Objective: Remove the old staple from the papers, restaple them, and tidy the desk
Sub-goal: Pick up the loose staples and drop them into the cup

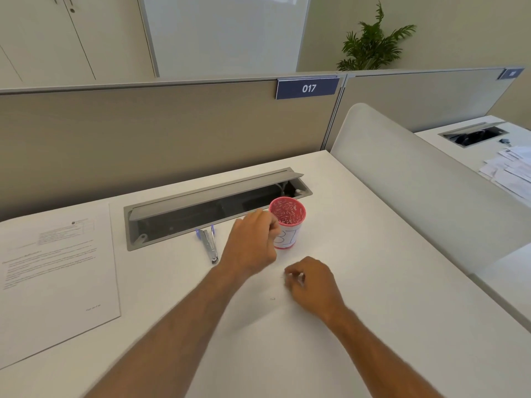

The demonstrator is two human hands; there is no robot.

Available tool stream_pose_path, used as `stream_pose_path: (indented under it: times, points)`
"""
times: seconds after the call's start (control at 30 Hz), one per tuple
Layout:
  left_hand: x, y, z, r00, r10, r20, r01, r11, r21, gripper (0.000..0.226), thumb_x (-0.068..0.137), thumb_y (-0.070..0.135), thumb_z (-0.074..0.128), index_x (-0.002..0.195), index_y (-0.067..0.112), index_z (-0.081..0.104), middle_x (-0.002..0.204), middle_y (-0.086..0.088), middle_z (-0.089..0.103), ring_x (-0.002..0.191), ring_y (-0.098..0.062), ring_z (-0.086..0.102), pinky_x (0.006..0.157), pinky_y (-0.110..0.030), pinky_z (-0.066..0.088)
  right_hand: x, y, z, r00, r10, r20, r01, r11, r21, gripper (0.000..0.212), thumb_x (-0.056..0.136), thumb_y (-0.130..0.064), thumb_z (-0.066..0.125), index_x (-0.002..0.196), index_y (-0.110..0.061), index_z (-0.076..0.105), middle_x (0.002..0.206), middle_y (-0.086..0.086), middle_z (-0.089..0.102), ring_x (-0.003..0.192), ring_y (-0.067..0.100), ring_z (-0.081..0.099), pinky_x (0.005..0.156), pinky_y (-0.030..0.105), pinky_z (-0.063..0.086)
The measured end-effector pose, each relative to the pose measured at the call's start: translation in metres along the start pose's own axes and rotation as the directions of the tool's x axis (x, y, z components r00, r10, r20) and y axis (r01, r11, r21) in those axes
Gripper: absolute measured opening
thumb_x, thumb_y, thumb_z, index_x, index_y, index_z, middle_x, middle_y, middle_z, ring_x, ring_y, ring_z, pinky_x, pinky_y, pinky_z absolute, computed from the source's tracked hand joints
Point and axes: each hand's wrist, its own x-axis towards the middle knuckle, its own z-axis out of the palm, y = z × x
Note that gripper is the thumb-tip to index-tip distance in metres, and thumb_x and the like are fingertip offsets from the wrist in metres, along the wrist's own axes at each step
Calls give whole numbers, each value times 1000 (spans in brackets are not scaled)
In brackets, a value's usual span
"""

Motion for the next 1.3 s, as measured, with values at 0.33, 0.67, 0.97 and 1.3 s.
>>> stream_pose_path:
  times: [0.33,0.67,0.97,1.3]
  points:
    - [40,8,-1,973,118,199,-198,868,455,42,98,48,38,136,31,45,156,0,28,143,-26,17,114,-51,13,-31,-5,18,951,-301,-69,279,933,-227,27,72,-15,62,96,-23,74,78,-2,58,63,22,52,50,31,45]
    - [-26,-29,21,992,-82,92,69,988,141,61,99,40,43,152,22,19,160,0,21,147,-19,18,113,-26,6,-47,-7,18,976,-217,-33,216,975,-47,21,79,-31,65,98,-30,75,83,-8,60,76,16,55,66,30,49]
    - [-71,-56,39,958,-110,265,22,949,313,58,100,36,17,153,13,10,162,-3,11,150,-19,7,121,-34,-4,-32,-16,12,991,-67,116,66,998,16,18,87,-34,66,102,-32,75,91,-13,65,89,9,56,83,25,46]
    - [-71,-59,42,954,-112,278,-9,915,402,80,83,47,-11,154,17,10,163,-2,6,150,-19,2,121,-37,-3,-24,-24,5,959,-183,218,223,958,-177,23,94,-34,52,100,-26,72,95,-3,62,93,17,54,77,34,50]
